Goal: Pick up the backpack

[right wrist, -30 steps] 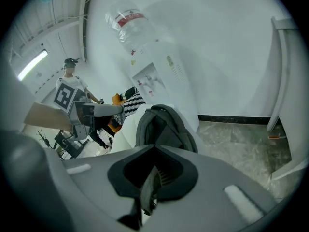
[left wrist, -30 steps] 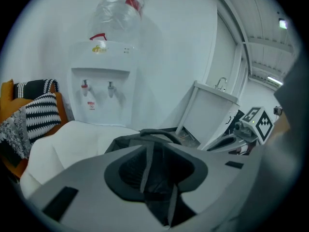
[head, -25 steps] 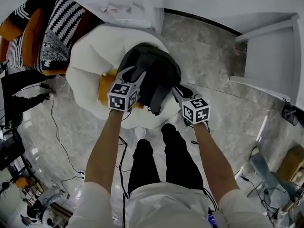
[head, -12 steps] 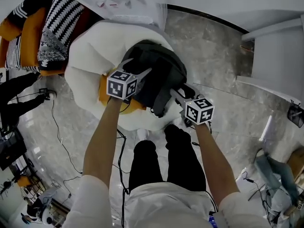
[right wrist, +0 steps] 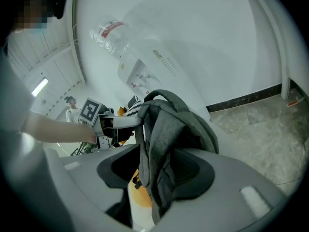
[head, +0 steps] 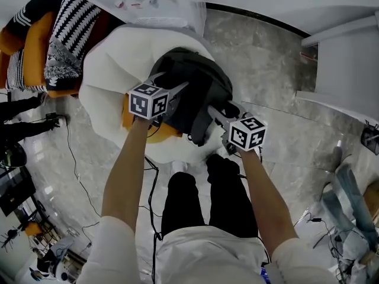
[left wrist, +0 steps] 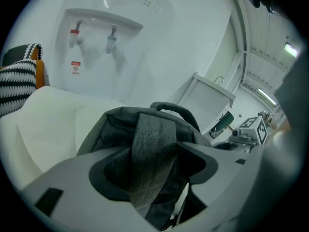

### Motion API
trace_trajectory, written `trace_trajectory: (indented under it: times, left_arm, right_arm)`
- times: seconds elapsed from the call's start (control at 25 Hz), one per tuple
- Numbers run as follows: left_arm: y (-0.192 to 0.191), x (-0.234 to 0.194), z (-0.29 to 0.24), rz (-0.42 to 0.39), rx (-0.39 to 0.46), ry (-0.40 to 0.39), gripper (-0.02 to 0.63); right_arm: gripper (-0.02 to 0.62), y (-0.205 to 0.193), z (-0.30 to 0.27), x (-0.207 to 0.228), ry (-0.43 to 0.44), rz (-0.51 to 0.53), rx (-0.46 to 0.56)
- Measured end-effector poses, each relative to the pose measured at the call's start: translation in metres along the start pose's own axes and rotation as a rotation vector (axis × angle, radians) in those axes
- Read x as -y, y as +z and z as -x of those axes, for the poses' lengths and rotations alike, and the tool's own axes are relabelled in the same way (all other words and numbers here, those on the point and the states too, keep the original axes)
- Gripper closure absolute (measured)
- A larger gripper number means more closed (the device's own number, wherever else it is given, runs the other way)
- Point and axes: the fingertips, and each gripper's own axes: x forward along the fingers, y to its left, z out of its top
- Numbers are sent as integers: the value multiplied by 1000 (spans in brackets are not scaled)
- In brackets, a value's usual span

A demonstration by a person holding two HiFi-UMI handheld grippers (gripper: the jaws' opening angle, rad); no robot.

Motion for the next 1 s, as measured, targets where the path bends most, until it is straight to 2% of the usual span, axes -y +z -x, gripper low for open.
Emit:
trace_trajectory:
  times: [0.08,0.36,0.48,0.64,0.92,0.96,1.0]
  left_arm:
    - [0,0,0,-3,-5,-8,322]
    - [0,3,4,4,-2,-53,339]
    - [0,4,7,6,-3,-77,344]
    - [0,6,9,6,-3,-78,357]
    - [0,9,15,1,-14,-81,391]
    - [-1,8,16,2,-13,-76,404]
    - [-1,8,17,3,-11,-68,477]
  right_arm:
    - [401,1,-3,0,1,-11,7]
    - [488,2,-5,1,6,-49,23]
    - [506,2,-4,-1,25,-59,23]
    - [539,3,-4,-4,38,-63,23]
    - [555,6,0,-11,57,-62,16]
    - [557,6,0,-12,59,-62,16]
    - [558,6,1,-13,60,-62,17]
